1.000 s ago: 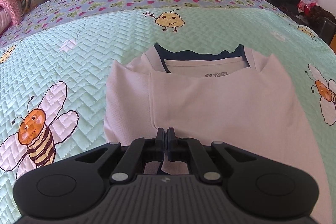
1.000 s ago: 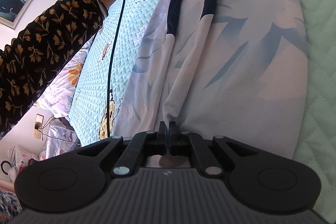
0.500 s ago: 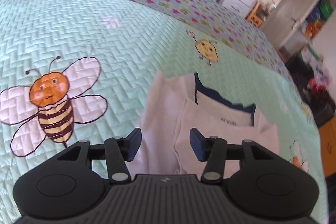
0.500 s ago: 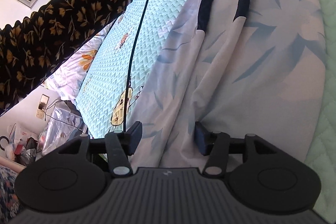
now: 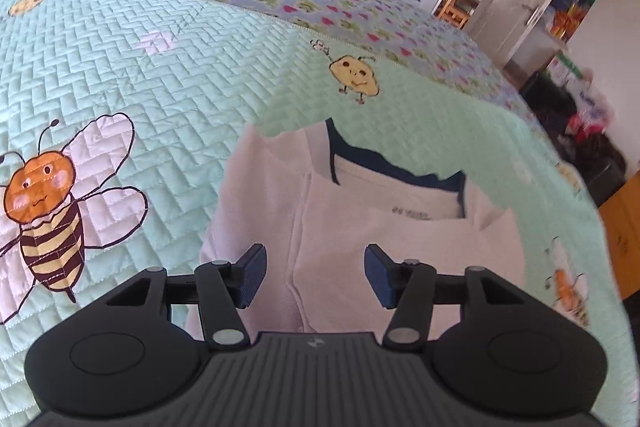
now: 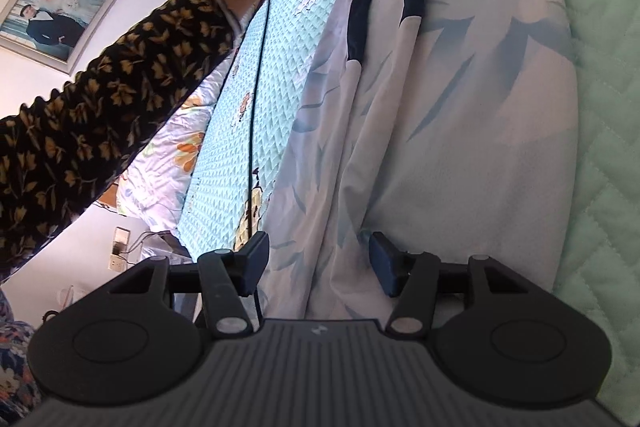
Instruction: Fold clothes
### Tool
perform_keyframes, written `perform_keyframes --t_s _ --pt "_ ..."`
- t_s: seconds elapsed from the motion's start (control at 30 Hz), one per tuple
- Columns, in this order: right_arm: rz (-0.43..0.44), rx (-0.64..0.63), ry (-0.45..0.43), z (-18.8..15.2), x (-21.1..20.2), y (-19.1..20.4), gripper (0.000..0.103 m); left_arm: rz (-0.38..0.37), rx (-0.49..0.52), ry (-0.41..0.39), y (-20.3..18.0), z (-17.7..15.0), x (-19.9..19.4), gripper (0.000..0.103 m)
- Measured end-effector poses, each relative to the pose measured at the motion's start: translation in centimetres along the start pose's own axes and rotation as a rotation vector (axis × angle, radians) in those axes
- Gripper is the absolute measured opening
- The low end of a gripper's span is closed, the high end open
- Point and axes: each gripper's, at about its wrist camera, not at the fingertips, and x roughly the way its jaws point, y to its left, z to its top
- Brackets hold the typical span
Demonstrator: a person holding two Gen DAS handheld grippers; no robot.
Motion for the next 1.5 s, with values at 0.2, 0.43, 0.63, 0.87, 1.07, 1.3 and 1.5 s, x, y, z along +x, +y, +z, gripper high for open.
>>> perform_keyframes --t_s 0.2,0.43,0.63,0.87,1.07,1.3,1.5 --pt "0.027 0.005 0.003 -0.1 0.3 0.0 0.057 0.083 0.113 -0.014 -1.2 -0.5 1.8 0.057" --pt "0.05 0.004 0.003 -0.1 0.6 0.1 0.057 0.119 0.218 -0.032 -2.5 -0.9 2.7 0.037" --pt "0.06 0.001 -0.002 -0.5 0.7 0.6 0.057 0.101 0.268 -0.07 -3.0 -1.2 2.2 0.006" --pt "0.059 -0.006 -0.004 -0.6 1.0 1.0 0.057 0.079 0.251 -0.159 -3.3 -0.4 0.1 0.004" --pt "0.074 0.002 -0.006 -0.5 1.1 0.6 0.057 0.068 0.169 -0.068 -1.9 0.1 1.8 0.011" --pt "0.089 0.008 -0.005 -0.6 1.0 0.4 0.057 0.057 0.085 -0.055 -0.5 -0.3 2.8 0.039" --pt "0.095 0.011 -0.006 -0.7 1.1 0.5 0.057 0.028 0.102 -0.089 -0.5 -0.4 2.3 0.004"
